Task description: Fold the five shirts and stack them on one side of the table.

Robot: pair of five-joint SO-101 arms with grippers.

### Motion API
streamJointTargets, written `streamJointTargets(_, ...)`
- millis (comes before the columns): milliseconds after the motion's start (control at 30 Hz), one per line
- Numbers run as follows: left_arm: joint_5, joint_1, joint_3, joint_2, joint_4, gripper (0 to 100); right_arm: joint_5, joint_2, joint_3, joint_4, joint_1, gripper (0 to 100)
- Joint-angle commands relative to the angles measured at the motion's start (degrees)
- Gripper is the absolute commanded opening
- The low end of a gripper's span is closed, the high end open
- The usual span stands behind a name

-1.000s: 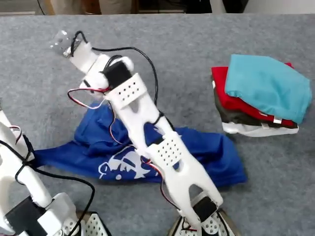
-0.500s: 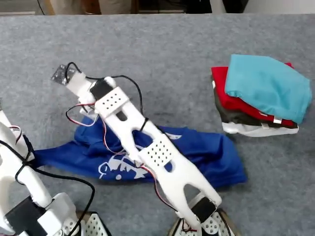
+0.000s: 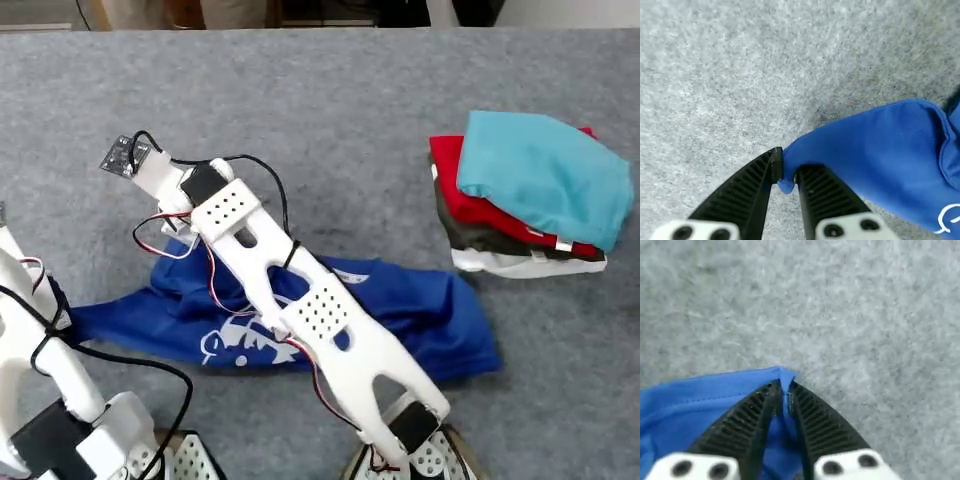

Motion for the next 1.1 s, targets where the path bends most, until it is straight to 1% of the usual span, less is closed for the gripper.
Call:
streamJointTargets(0,-0.09,-0.7,-1.58,-1.89,0.62,2,-3.34,-4.18,-6.11,2.55,4.53,0.2)
streamJointTargets(167,0.0,-0.44,-2.9,-1.89,0.7,2,-6.15,-10.33,-17.63,7.3,10.59,0.2)
streamJointTargets(233,2.11,-0.18,-4.75,-1.89,0.7,2,-6.33,-13.67,-20.7,8.97,12.26,0.2)
streamJointTargets(300,5.19,0.09,-8.35,-1.89,0.79,2,-6.33,-18.77,-20.0,9.49,13.41,0.2)
streamJointTargets(400,9.49,3.08,-16.88,-1.89,4.48,2,-6.33,-26.77,-19.65,10.55,14.81,0.2)
streamJointTargets(500,14.33,8.26,-27.25,-1.89,9.85,2,-6.33,-34.42,-19.65,10.55,15.78,0.2)
streamJointTargets(600,19.16,12.84,-38.95,-1.89,13.89,2,-6.07,-41.63,-19.38,10.55,15.96,0.2)
streamJointTargets(700,23.65,15.82,-51.78,-1.36,16.97,2,-5.8,-48.04,-19.03,10.55,15.96,0.2)
streamJointTargets(800,27.52,16.79,-62.86,-1.36,17.23,5,-5.71,-53.41,-19.12,9.67,16.04,0.2)
streamJointTargets(867,29.54,16.88,-69.01,-1.36,17.23,6,-5.71,-56.4,-19.03,8.35,17.36,0.2)
streamJointTargets(1067,30.07,16.88,-82.2,-1.36,17.23,6,-5.71,-63.43,-18.95,0.79,23.08,0.2)
